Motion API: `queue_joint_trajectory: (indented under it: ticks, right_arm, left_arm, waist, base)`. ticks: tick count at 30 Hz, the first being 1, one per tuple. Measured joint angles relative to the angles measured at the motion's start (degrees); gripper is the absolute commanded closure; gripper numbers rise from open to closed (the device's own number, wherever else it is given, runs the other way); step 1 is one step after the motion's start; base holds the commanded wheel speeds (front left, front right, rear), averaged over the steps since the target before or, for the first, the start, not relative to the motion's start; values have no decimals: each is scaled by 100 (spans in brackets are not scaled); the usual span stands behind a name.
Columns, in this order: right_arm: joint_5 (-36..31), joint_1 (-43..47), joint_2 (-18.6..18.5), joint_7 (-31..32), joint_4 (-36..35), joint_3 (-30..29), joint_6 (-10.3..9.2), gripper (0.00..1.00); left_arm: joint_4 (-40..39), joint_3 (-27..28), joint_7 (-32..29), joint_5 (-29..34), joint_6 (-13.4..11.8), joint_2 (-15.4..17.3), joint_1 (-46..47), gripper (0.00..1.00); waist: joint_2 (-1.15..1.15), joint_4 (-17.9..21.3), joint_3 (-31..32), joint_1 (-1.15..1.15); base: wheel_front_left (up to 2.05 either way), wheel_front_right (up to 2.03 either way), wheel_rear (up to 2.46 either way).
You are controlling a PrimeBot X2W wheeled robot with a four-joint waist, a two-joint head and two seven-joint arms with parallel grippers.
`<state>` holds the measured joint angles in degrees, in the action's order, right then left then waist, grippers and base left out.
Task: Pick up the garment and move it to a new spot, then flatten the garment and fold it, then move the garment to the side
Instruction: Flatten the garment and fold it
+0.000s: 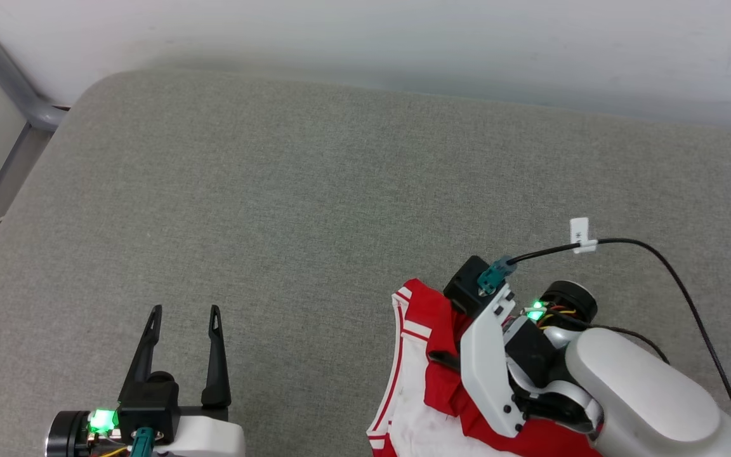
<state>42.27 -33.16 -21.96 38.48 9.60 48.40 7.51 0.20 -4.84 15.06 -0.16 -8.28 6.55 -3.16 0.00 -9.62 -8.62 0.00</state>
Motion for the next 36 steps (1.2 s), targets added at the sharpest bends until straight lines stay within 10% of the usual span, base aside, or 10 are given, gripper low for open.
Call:
queue_joint_trajectory:
  ticks: [14,16,17,27,36]
  right_arm:
    - [70,-717,447,-545,1710,1308,0,100]
    - [214,-754,441,-700,1773,1395,0,47]
    - [224,-786,409,-808,1762,1446,0,0]
    - [515,-672,-334,-2113,920,1034,1,0]
    - [-272,106,-794,-3265,625,-566,0,0]
  left_arm:
    - [32,-69,0,-2,-29,-52,172,0]
    - [52,-73,0,-3,-29,-51,177,0]
    - [62,-75,0,-2,-27,-48,177,0]
    - [115,-58,0,-1,-27,52,-10,0]
    - [134,-37,0,-15,-20,138,-289,0]
  waist:
    - [0,-152,-283,0]
    - [0,-127,-268,0]
    - [0,-113,-253,0]
    - [0,140,146,0]
    - [0,557,524,0]
  base:
    - [0,0,0]
    - [0,0,0]
    - [0,0,0]
    - [0,0,0]
    - [0,0,0]
